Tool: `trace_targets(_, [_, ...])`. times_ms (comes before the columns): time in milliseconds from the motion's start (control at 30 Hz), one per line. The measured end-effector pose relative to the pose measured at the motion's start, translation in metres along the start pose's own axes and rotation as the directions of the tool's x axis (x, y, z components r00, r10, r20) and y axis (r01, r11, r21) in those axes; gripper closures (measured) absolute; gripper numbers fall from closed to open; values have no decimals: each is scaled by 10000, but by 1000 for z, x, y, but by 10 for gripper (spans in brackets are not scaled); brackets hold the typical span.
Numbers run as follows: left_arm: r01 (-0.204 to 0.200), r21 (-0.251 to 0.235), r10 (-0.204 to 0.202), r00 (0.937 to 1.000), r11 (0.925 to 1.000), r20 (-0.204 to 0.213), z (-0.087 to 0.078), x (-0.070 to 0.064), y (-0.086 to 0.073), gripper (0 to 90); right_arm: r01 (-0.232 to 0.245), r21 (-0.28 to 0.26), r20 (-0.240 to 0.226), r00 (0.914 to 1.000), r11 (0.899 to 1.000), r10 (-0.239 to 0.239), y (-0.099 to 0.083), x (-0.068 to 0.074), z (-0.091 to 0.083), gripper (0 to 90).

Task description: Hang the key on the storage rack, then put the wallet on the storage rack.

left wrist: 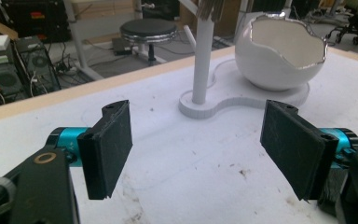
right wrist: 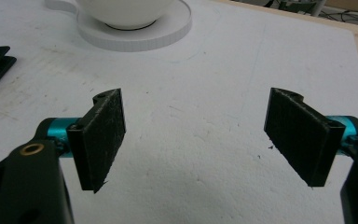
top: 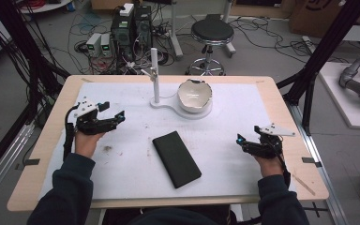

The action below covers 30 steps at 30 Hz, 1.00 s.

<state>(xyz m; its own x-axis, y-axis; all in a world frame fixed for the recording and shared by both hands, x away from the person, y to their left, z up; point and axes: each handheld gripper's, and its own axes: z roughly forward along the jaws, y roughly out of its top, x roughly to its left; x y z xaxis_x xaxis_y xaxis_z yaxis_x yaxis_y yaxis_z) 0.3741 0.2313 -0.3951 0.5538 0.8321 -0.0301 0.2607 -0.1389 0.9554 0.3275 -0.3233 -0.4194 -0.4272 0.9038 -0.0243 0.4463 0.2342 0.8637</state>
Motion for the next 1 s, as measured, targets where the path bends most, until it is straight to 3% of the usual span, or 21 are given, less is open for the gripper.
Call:
trace_targets(233, [-171, -184, 171, 9999, 9997, -3, -4, -5, 2, 260, 46, 14, -122, 9999, 10000, -46, 1, 3, 0, 206])
trace_targets(533, [189, -398, -179, 9996, 9990, 236, -7, 0, 1, 260, 127, 44, -183, 9998, 9999, -126, 3, 9, 3, 207])
trace_targets(1000, [293, 408, -332, 9947, 9987, 969, 1, -13, -5, 260, 231, -127, -413, 9989, 9997, -236, 3, 12, 1, 206])
